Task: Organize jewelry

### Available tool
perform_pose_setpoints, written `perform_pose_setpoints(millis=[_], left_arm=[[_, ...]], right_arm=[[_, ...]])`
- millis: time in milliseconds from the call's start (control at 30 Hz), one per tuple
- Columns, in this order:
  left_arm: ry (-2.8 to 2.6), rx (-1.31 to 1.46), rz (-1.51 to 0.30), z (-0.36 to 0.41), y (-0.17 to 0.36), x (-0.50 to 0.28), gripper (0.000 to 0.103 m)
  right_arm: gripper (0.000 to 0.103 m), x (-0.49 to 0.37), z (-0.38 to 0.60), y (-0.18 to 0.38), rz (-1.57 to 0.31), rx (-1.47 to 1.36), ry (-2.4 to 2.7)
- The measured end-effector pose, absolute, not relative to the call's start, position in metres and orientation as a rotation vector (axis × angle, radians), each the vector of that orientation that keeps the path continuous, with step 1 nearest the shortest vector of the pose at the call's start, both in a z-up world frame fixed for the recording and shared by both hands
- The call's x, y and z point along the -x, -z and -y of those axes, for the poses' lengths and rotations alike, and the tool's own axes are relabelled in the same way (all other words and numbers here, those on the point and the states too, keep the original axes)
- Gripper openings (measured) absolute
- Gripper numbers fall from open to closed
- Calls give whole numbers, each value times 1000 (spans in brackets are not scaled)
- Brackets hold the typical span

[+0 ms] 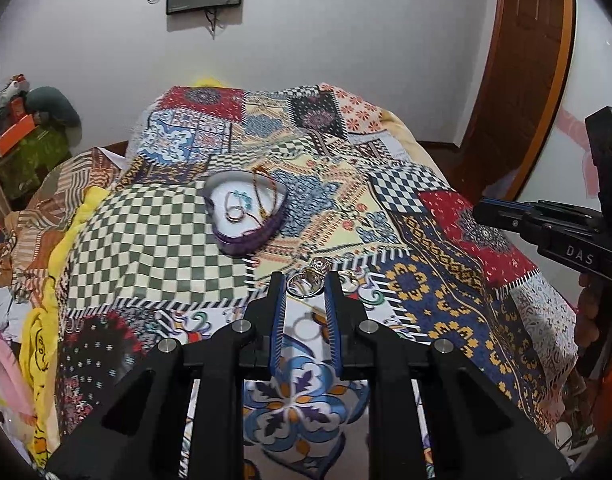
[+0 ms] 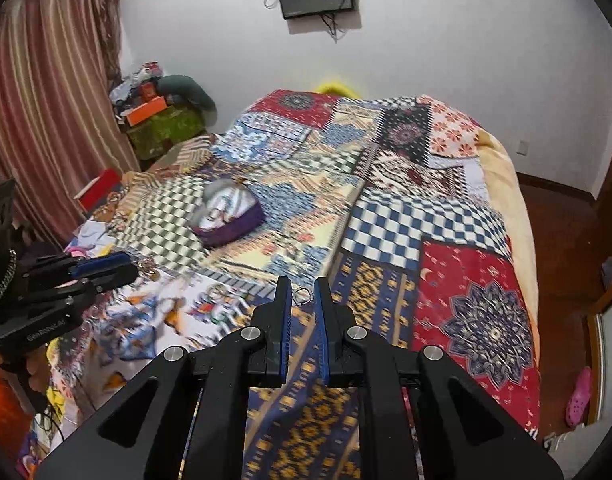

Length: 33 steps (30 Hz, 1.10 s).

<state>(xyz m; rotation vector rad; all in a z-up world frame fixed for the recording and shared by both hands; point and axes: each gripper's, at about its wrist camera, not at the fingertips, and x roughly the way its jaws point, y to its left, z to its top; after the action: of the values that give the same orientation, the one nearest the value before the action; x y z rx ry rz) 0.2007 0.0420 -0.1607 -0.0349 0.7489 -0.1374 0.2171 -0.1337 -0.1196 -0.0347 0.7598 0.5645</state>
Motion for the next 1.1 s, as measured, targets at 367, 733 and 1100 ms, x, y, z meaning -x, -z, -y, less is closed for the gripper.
perform_pose_setpoints(millis=[367, 733, 1100], left_arm=[[88, 81, -693, -78, 149, -215, 18], [67, 116, -658, -107, 143, -253, 18], [103, 132, -714, -110, 165, -305, 18]], right_arm=[[10, -225, 83, 110, -717, 57, -651], [10, -255, 44, 113, -724, 60, -696], [10, -305, 9, 116, -770, 72, -729]])
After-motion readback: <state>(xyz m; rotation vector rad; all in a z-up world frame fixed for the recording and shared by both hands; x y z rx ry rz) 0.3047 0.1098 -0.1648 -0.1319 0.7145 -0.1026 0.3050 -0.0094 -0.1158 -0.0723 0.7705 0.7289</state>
